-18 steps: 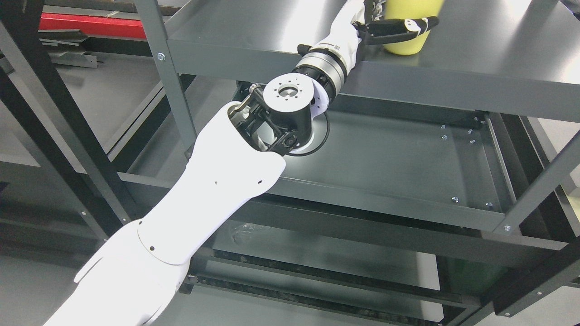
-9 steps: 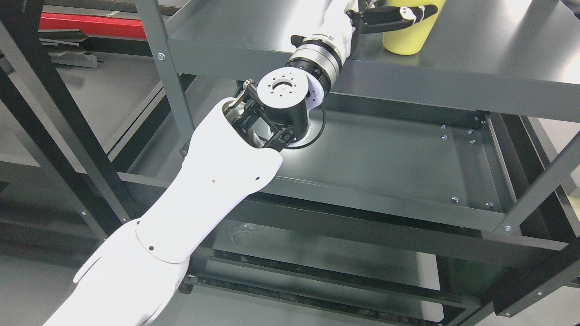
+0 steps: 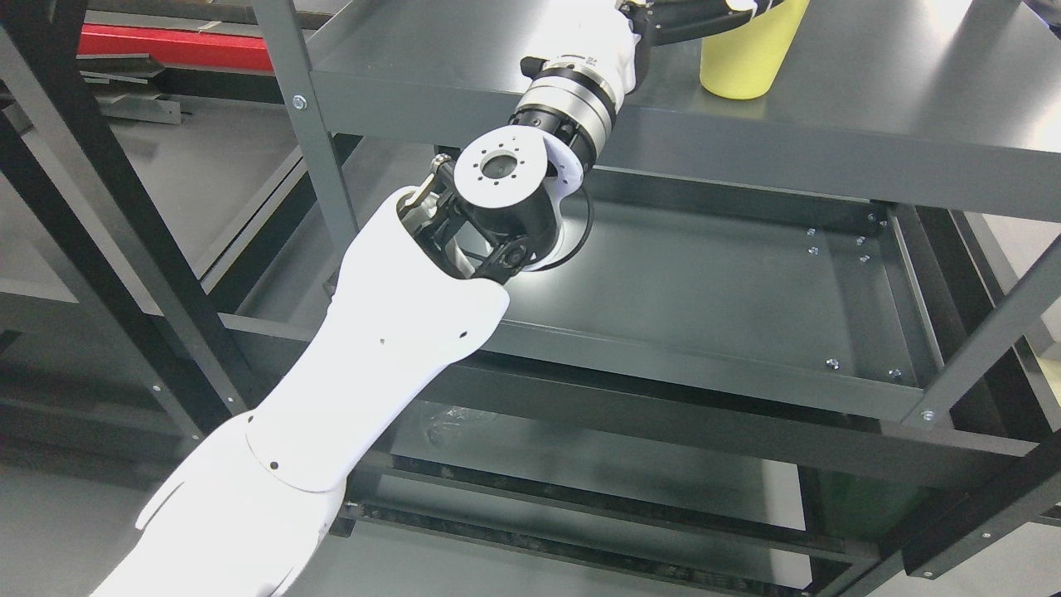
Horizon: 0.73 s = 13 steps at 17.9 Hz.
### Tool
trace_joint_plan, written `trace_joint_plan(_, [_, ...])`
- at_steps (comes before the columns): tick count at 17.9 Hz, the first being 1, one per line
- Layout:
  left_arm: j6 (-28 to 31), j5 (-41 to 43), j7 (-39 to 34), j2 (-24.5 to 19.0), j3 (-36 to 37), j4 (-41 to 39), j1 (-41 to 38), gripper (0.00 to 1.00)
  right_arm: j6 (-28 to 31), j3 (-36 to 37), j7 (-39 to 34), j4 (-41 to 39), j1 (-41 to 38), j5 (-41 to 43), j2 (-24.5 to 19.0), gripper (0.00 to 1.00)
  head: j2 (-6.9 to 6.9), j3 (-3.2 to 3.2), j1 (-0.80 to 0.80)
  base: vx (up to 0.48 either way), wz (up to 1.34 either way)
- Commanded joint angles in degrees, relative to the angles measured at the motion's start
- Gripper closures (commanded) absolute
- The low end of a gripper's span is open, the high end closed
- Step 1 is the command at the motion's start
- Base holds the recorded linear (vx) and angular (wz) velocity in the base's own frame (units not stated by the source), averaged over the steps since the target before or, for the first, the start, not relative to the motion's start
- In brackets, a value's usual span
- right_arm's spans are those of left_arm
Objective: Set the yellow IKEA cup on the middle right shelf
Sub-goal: 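Lower the cup onto the shelf and open the left hand, then withdraw the left hand from the shelf, leaving the cup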
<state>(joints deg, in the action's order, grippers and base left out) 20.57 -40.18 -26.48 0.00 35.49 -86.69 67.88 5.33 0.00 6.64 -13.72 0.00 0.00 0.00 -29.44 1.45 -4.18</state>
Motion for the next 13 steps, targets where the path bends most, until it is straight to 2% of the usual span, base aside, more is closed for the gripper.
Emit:
trace_joint_plan(1, [-6.7,3.2,0.5,-1.0,-1.1,-3.9,-2.8,0.01,0.0,-1.0,0.0,0.0,-0.8,1.4,1.0,0.01,0.0,0.0,0.0,-0.026,0.0])
trace_joint_plan(7, [-22.0,16.9,10.6,-1.0,-0.5,-4.3,-8.2,0.01,0.0,-1.0,0.0,0.0,-0.8,1.4,1.0,0.01,0.0,0.0,0.0,-0.031,0.0])
trace_joint_plan(13, [-31.4,19.8,21.3,-5.7,2.2,-4.4,-16.1,0.01,0.0,-1.0,0.0,0.0,-0.8,1.4,1.0,0.01,0.0,0.0,0.0,-0.05,0.01])
